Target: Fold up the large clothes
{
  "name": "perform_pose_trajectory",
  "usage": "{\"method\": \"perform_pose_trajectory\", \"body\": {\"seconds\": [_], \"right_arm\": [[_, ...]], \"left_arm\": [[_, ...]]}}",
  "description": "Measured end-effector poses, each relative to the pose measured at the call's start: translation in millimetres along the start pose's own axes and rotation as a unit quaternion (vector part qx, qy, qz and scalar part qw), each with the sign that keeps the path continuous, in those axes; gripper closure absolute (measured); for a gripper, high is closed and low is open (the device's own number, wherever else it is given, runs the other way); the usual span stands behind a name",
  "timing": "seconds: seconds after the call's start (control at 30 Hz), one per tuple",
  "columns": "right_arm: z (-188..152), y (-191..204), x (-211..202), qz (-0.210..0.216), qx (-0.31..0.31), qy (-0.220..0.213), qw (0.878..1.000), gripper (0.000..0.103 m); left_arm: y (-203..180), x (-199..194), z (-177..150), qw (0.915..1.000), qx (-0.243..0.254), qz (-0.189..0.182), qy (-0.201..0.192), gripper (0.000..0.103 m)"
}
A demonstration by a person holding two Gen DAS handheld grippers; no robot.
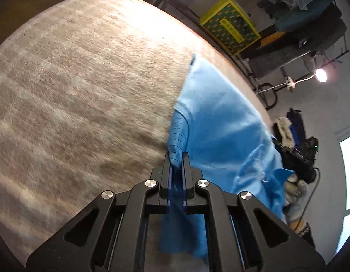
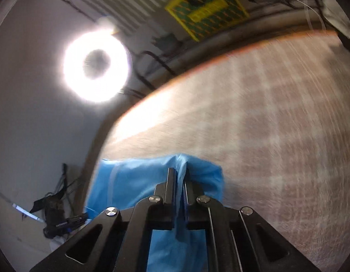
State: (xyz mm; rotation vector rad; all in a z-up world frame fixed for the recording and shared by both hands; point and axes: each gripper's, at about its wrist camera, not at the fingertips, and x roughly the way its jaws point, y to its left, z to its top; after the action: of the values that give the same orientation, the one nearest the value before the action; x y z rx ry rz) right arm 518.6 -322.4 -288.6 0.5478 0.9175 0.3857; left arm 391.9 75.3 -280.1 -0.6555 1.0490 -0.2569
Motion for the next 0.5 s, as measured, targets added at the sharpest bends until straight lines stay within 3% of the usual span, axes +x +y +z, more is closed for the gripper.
{"method": "perform_pose_trajectory", "body": {"seconds": [0.13,0.17,0.2,0.27,0.4,0.5], "right_arm": [[-8.3,-3.1,-14.5,-0.020,-0.003,-0.004,1.000,0.098],[-7.3,-4.8,-19.9,-0.045,-0.003,-0.006,0.999,0.084],[-14.5,-7.7,-34.8,-0.065,-0.005,-0.012,0.998,0.078],[-16.1,-4.7,-59.2,-0.083,-0.011,-0.034,0.996,0.078],[-26.6,18.8,-95.0,-0.053,-0.041,-0.050,0.996,0.073],[-25.9,47.9,-91.0,-0.029,-0.067,-0.041,0.996,0.067]], "left_arm": [[4.6,-8.0,-0.2,0.9999,-0.007,0.012,-0.010,0.096],[3.0,-13.8,-0.5,0.9998,-0.002,0.016,-0.014,0.096],[0.5,-21.3,-0.7,0.9995,0.004,0.023,-0.019,0.096],[-5.9,-38.0,-0.6,0.9989,0.020,0.022,-0.036,0.096],[-37.8,-58.7,9.9,0.9950,0.076,0.031,-0.057,0.096],[-65.5,-53.0,25.3,0.9927,0.104,0.027,-0.055,0.096]]}}
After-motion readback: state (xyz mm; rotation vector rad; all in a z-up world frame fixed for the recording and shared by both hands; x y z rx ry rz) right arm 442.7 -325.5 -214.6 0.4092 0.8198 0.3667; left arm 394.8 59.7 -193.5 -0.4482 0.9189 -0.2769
